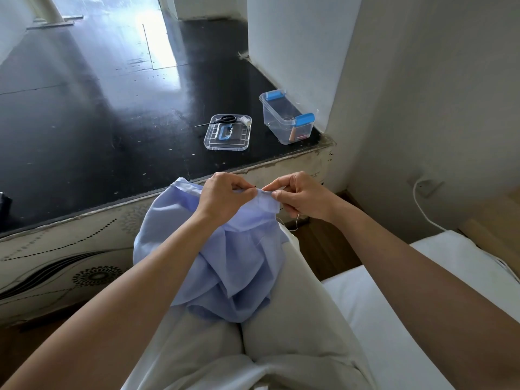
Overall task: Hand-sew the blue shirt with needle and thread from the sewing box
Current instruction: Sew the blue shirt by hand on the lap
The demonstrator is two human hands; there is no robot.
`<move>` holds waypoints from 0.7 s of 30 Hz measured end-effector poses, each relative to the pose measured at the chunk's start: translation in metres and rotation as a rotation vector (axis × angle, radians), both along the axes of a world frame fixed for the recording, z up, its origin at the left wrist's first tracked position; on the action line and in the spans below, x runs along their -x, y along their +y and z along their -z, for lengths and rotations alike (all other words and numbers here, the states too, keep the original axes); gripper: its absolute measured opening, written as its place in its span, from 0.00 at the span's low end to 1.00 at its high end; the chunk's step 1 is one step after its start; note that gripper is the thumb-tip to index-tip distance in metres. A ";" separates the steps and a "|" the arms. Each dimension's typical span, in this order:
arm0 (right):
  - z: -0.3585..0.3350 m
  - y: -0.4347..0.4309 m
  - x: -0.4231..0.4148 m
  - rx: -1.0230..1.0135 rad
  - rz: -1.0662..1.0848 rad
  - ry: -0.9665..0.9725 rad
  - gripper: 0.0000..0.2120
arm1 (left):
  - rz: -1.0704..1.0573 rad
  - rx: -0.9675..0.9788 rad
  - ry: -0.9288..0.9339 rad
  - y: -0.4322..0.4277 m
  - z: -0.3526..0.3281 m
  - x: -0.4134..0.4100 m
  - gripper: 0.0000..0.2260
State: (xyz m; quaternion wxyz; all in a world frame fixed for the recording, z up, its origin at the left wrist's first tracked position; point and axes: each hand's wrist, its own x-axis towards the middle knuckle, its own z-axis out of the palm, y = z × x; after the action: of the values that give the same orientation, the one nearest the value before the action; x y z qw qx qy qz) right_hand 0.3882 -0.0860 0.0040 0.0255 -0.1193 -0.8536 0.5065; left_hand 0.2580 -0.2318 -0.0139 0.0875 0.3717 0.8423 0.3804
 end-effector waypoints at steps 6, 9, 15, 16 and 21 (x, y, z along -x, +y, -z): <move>-0.001 0.004 -0.005 0.071 -0.036 0.000 0.13 | 0.018 -0.012 -0.118 -0.003 -0.005 -0.001 0.05; 0.001 0.006 -0.006 0.100 -0.023 0.004 0.13 | 0.050 -0.016 -0.186 -0.006 -0.008 -0.003 0.05; 0.002 0.008 -0.006 0.154 -0.029 -0.016 0.13 | 0.104 -0.026 -0.291 -0.008 -0.013 -0.005 0.03; 0.002 0.008 -0.006 0.168 -0.032 -0.018 0.13 | 0.107 -0.023 -0.307 -0.009 -0.012 -0.004 0.03; 0.002 0.010 -0.005 0.215 -0.049 -0.015 0.13 | 0.142 -0.044 -0.393 -0.012 -0.012 -0.001 0.03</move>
State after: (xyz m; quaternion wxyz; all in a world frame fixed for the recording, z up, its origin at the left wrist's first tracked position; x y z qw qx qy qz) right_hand 0.3934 -0.0756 0.0019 -0.0063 -0.1045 -0.7971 0.5947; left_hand 0.2586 -0.2434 -0.0017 0.2689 0.3507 0.7722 0.4566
